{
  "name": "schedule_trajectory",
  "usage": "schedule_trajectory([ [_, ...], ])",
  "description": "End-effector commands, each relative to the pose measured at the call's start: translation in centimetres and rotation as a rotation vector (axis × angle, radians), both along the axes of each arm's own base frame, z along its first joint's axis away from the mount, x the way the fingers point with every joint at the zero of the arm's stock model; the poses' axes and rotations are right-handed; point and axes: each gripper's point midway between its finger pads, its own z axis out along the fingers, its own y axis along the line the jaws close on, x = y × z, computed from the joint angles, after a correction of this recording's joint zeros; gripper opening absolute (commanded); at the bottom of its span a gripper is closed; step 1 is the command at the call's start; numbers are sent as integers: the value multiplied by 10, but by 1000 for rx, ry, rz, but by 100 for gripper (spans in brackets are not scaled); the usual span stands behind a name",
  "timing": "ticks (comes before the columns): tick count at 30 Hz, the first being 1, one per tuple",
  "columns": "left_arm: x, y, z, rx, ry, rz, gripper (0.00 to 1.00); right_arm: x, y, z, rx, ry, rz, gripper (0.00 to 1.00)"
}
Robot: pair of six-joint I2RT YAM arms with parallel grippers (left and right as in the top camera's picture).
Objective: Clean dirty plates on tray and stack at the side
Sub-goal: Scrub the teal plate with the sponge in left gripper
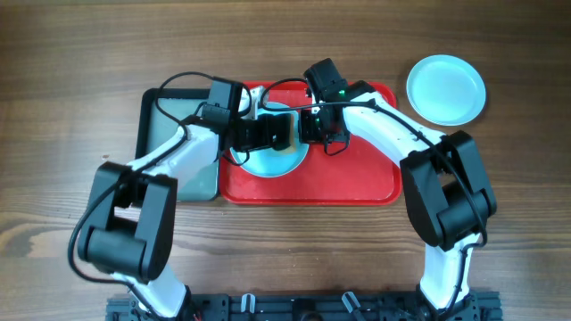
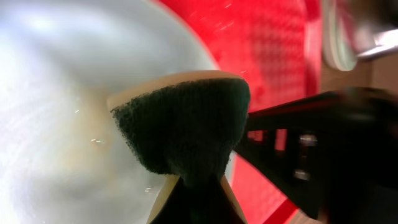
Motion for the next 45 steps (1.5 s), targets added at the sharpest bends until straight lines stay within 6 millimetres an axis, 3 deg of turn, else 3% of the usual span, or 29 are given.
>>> schedule_trajectory([
  [1, 12, 3, 42, 6, -97, 28, 4, -5, 1, -11, -9, 21, 19, 4],
  [6, 2, 57, 3, 326, -6, 174, 4, -4, 0, -10, -9, 20, 19, 4],
  [8, 0, 68, -4, 384, 9, 194, 4, -4, 1, -11, -10, 20, 19, 4],
  [10, 4, 61, 0, 346, -3, 189, 4, -4, 1, -11, -10, 20, 19, 4],
  [13, 15, 42, 25, 231, 3, 200, 4, -4, 1, -11, -10, 20, 19, 4],
  [16, 28, 48, 56, 288, -3, 225, 4, -5, 1, -11, -10, 20, 19, 5],
  [18, 27, 46, 60, 303, 13, 204, 4, -4, 1, -11, -9, 20, 19, 4],
  [20, 25, 38, 47, 330, 51, 176, 4, -3, 1, -10, -6, 14, 19, 4],
  [23, 25, 42, 21, 406, 81, 180, 4, -3, 1, -10, -6, 14, 19, 4],
  [26, 13, 56, -5, 506, 158, 183, 4, -3, 1, -10, -7, 13, 19, 4],
  [30, 3, 70, -24, 590, 214, 178, 4, -2, 2, -10, -5, 10, 18, 4],
  [40, 4, 64, -37, 570, 230, 165, 4, -2, 1, -10, -6, 12, 19, 4],
  [45, 9, 30, -46, 428, 233, 109, 4, -2, 2, -10, -5, 11, 20, 4],
])
